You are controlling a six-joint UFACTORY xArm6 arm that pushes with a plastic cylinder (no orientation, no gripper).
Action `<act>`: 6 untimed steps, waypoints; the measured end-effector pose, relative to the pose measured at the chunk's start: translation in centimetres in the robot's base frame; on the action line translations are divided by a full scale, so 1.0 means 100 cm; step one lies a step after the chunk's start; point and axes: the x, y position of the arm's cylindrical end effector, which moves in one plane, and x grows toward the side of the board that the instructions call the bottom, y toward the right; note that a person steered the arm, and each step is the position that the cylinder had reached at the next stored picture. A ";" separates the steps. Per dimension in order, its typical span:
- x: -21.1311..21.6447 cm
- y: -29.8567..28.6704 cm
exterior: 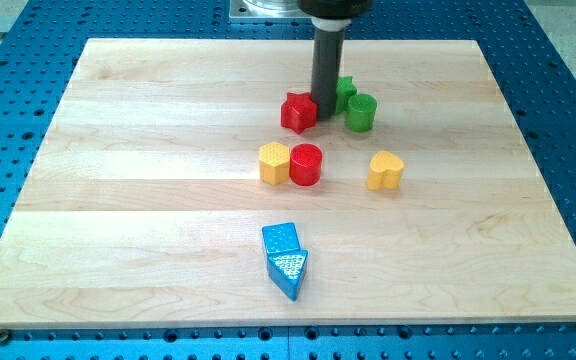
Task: Drag the green circle to the right side of the heart
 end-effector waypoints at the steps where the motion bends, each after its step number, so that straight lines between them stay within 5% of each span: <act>1: -0.020 0.012; 3: -0.030 0.025; 5: 0.070 0.098; 6: 0.023 0.034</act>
